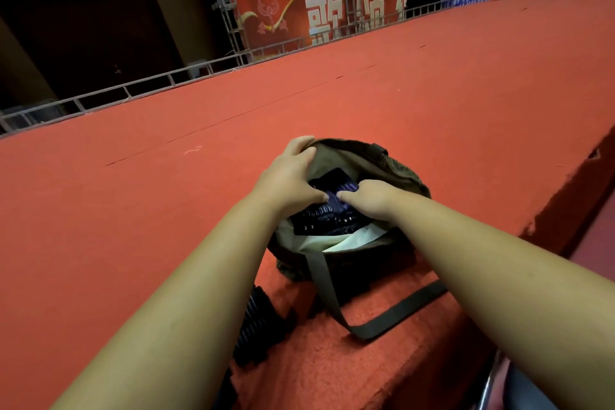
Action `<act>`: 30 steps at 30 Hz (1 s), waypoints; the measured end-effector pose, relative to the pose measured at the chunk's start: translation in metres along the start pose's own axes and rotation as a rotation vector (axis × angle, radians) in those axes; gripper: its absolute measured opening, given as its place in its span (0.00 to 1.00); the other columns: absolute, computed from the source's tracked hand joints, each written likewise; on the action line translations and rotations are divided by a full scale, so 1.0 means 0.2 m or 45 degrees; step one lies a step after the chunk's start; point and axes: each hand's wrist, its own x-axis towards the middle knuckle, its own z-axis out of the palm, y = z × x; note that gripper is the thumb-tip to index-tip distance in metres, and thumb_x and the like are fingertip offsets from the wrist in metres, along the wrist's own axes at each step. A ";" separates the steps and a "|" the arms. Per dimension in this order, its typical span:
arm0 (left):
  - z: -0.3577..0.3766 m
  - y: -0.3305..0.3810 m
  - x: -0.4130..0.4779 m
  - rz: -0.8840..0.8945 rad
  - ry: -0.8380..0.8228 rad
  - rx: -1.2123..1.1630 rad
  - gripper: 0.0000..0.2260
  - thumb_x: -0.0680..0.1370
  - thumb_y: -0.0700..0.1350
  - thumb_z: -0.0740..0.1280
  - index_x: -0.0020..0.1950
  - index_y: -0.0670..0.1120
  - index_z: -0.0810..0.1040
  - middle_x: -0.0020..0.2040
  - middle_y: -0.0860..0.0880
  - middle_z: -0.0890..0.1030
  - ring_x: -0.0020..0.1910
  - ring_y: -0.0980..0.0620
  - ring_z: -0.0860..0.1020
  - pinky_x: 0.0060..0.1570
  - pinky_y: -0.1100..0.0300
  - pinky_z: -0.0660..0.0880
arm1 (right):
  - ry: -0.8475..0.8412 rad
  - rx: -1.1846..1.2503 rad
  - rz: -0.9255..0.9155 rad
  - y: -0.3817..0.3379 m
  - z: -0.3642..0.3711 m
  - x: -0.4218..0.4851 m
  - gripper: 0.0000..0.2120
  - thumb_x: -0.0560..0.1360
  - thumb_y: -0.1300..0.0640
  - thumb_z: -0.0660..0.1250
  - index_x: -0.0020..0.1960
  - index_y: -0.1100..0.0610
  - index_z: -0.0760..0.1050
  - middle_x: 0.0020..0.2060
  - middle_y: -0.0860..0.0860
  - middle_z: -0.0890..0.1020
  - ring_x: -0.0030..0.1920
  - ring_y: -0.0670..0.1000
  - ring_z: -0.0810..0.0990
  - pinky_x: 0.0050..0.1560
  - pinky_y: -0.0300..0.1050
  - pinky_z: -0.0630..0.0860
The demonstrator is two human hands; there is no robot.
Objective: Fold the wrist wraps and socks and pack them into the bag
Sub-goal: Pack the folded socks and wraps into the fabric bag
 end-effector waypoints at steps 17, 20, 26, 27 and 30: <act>-0.05 0.07 -0.25 -0.182 0.188 0.071 0.20 0.80 0.49 0.69 0.72 0.52 0.78 0.78 0.51 0.69 0.74 0.42 0.68 0.71 0.47 0.69 | 0.267 0.106 -0.440 0.00 -0.07 -0.38 0.15 0.86 0.51 0.63 0.70 0.45 0.81 0.64 0.48 0.77 0.66 0.43 0.72 0.69 0.35 0.62; -0.16 0.04 -0.34 -0.234 0.221 -0.027 0.14 0.79 0.45 0.68 0.63 0.52 0.84 0.66 0.47 0.77 0.68 0.43 0.74 0.64 0.52 0.72 | 0.321 0.099 -0.419 -0.09 -0.13 -0.44 0.15 0.83 0.54 0.63 0.64 0.45 0.84 0.63 0.47 0.78 0.56 0.46 0.79 0.61 0.41 0.73; -0.35 0.02 -0.63 -0.348 0.144 -0.174 0.12 0.79 0.44 0.69 0.60 0.51 0.86 0.59 0.53 0.82 0.56 0.51 0.78 0.53 0.60 0.69 | 0.359 0.205 -0.354 -0.31 -0.15 -0.64 0.16 0.80 0.59 0.61 0.55 0.45 0.85 0.40 0.44 0.81 0.32 0.48 0.77 0.33 0.43 0.72; -0.38 0.01 -0.70 -0.361 0.137 -0.211 0.11 0.80 0.44 0.69 0.61 0.51 0.86 0.56 0.54 0.82 0.55 0.53 0.78 0.53 0.60 0.69 | 0.342 0.230 -0.363 -0.35 -0.14 -0.67 0.15 0.80 0.58 0.61 0.53 0.45 0.85 0.36 0.45 0.82 0.30 0.47 0.75 0.32 0.42 0.70; -0.43 -0.04 -0.89 -0.414 0.124 -0.369 0.09 0.81 0.42 0.68 0.58 0.51 0.86 0.48 0.53 0.86 0.49 0.52 0.84 0.49 0.56 0.77 | 0.286 0.264 -0.402 -0.47 -0.06 -0.78 0.14 0.80 0.58 0.62 0.50 0.46 0.85 0.33 0.48 0.81 0.28 0.48 0.73 0.31 0.42 0.69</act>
